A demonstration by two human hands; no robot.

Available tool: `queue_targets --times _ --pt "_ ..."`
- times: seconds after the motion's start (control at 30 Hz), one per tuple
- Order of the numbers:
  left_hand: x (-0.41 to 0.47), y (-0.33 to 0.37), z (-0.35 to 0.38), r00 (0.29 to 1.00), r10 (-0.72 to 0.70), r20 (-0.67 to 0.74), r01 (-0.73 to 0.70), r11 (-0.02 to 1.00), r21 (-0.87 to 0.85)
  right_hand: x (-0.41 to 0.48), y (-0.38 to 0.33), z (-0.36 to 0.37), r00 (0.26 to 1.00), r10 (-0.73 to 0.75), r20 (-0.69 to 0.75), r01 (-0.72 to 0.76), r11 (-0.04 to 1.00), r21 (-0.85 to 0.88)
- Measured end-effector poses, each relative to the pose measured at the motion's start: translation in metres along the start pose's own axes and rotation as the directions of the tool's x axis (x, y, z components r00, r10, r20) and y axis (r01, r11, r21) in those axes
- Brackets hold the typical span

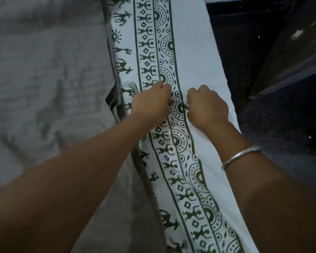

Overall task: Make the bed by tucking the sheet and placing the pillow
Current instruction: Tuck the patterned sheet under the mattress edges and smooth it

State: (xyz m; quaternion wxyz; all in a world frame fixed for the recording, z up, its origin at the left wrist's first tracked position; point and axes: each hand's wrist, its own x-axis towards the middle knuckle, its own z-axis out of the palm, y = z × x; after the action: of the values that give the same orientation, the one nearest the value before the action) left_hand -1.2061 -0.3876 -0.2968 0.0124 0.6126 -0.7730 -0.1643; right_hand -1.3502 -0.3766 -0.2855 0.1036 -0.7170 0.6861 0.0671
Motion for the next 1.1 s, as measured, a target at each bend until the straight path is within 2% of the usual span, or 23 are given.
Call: queue_targets --times 0.1,0.2,0.33,0.47,0.63,0.73,0.8,0.87,0.97,1.03,1.1 --pt "0.013 -0.002 -0.005 0.993 -0.048 -0.111 0.041 0.997 -0.060 0.021 0.009 -0.007 0.999 -0.018 -0.040 0.022 0.995 0.094" --pt "0.037 -0.003 -0.011 0.988 -0.091 -0.124 0.082 0.993 -0.080 0.043 0.012 -0.009 0.997 -0.040 -0.063 0.050 0.985 0.165" --pt "0.074 -0.012 -0.020 0.978 -0.197 -0.068 0.195 0.980 -0.028 0.072 0.009 -0.013 0.995 -0.072 -0.074 0.078 0.993 0.084" --pt "0.090 -0.006 -0.019 0.985 -0.168 -0.027 0.169 0.985 0.047 0.094 0.006 -0.019 0.994 -0.107 0.006 0.107 0.994 -0.014" --pt "0.098 -0.008 -0.021 0.947 -0.204 -0.246 0.172 0.974 -0.145 0.112 0.004 -0.030 0.985 -0.076 -0.157 0.080 0.997 0.018" --pt "0.097 -0.007 -0.017 0.962 -0.134 -0.239 0.105 0.986 -0.130 0.109 0.001 -0.022 0.985 -0.082 -0.150 0.086 0.996 0.020" --pt "0.094 -0.008 -0.013 0.973 -0.053 -0.227 0.049 0.998 -0.026 0.104 -0.002 -0.017 0.981 -0.107 -0.160 0.112 0.993 0.028" --pt "0.093 -0.008 -0.012 0.982 -0.036 -0.184 0.046 0.998 0.050 0.100 -0.004 -0.015 0.980 -0.129 -0.152 0.135 0.990 0.030" --pt "0.096 -0.009 -0.021 0.988 -0.034 -0.153 0.015 0.993 -0.118 0.104 -0.010 -0.020 0.987 -0.092 -0.135 0.095 0.995 0.023" --pt "0.090 -0.008 -0.031 0.988 0.054 -0.145 -0.086 0.971 -0.225 0.108 -0.019 -0.026 0.994 -0.026 -0.108 0.030 0.999 0.041" --pt "0.075 -0.011 -0.039 0.976 0.148 -0.160 -0.184 0.954 -0.238 0.102 -0.031 -0.032 0.997 -0.008 -0.074 0.012 0.998 0.057"
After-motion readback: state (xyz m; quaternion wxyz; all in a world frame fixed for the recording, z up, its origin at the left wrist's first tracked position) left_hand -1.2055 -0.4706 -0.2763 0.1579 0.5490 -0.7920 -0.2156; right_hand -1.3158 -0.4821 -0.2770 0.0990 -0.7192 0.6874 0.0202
